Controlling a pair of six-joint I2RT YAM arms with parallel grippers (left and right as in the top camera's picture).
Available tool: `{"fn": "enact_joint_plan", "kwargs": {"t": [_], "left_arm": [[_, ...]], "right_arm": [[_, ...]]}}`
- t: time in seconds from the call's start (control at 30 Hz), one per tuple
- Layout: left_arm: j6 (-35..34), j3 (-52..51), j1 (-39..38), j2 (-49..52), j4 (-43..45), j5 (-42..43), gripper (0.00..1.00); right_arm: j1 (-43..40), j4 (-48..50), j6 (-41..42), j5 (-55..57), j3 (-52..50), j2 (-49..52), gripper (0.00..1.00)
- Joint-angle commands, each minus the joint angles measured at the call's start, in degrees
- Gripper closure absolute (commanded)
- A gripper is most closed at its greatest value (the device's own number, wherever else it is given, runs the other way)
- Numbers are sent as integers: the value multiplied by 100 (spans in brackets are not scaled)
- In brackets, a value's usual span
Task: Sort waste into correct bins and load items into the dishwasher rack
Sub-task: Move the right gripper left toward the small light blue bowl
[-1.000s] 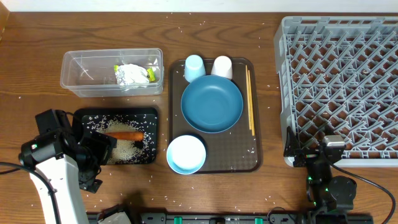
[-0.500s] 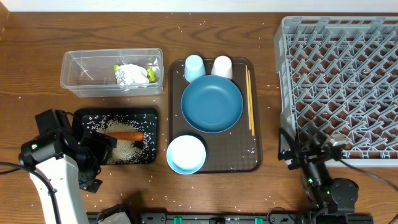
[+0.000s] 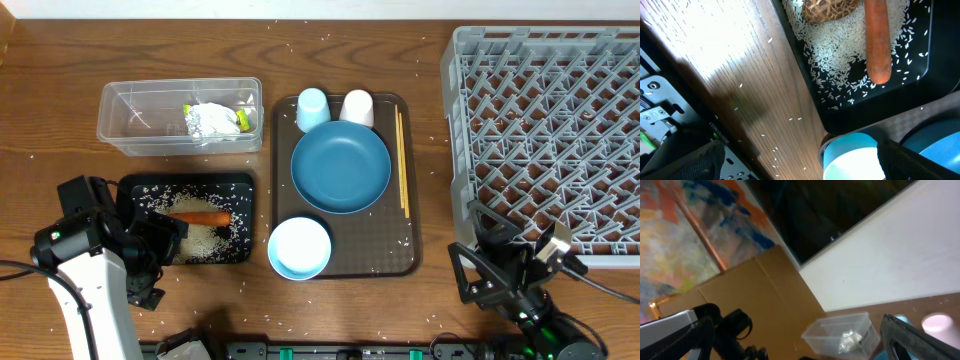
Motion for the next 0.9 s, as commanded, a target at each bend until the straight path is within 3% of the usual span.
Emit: {"fn": "enact_joint_plan", "kwargs": {"t": [0.0, 0.4, 0.67, 0.87], "left_arm": [[-72, -4, 31, 11, -15, -57, 2], [-72, -4, 31, 11, -13, -57, 2], [-72, -4, 31, 11, -13, -57, 2], [-72, -4, 31, 11, -13, -57, 2]], "right_arm": [[-26, -358, -424, -173, 629, 262, 1], [415, -492, -1290, -1272, 2573, 3202, 1], [2629, -741, -2677, -1132, 3786, 5528, 1], [4312, -2608, -4015, 404, 4717, 6970, 1]]}}
